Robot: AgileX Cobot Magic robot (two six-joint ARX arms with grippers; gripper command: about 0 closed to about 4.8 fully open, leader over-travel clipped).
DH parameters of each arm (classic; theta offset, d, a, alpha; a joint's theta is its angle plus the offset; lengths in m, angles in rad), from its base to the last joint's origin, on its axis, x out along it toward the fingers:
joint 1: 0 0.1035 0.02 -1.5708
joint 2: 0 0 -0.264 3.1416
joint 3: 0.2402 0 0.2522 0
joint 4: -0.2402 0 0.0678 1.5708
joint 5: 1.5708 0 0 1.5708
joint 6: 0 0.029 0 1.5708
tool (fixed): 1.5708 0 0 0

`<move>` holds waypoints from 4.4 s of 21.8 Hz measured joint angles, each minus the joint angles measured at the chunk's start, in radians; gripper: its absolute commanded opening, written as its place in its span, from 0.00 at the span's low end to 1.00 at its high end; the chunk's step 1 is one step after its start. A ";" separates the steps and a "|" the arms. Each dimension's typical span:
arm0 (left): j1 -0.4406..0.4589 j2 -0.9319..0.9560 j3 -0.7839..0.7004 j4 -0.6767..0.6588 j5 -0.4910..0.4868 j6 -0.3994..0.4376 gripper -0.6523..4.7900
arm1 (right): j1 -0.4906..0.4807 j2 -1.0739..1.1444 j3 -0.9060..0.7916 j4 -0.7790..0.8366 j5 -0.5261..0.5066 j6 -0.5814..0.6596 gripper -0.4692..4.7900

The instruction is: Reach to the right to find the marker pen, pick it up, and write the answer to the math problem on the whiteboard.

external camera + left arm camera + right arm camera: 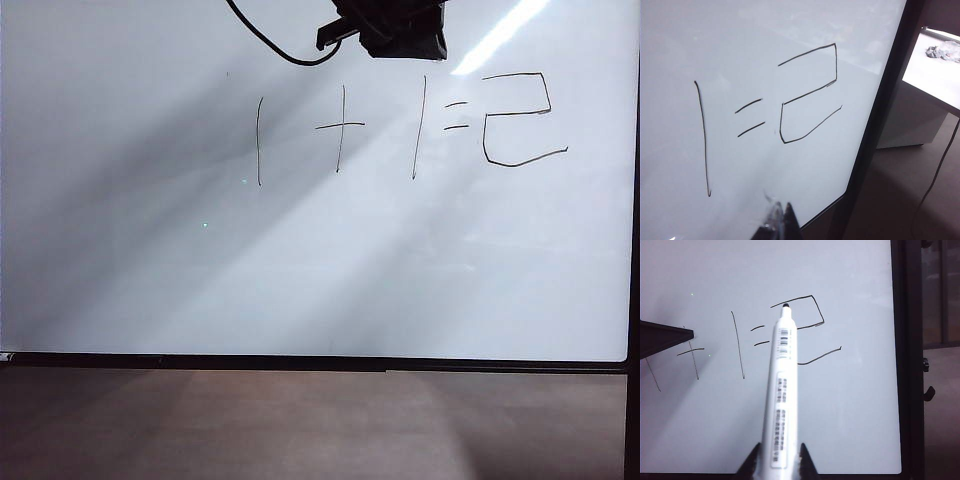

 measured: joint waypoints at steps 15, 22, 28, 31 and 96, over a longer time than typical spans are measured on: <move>0.404 -0.975 -0.006 -0.948 -0.372 0.179 0.11 | 0.000 0.000 0.000 0.002 -0.001 0.000 0.08; 0.640 -1.392 -0.167 -0.917 -0.438 0.085 0.11 | 0.000 0.000 0.000 0.001 0.000 0.000 0.08; 0.755 -1.583 -0.563 -0.884 -0.170 -0.060 0.11 | 0.000 0.000 0.000 0.000 0.000 0.000 0.08; 0.777 -1.693 -0.807 -0.736 0.020 -0.092 0.11 | -0.001 0.000 0.000 0.001 0.000 0.000 0.08; 0.755 -1.814 -1.494 -0.118 0.083 0.112 0.11 | -0.001 0.000 0.000 -0.004 0.000 0.000 0.08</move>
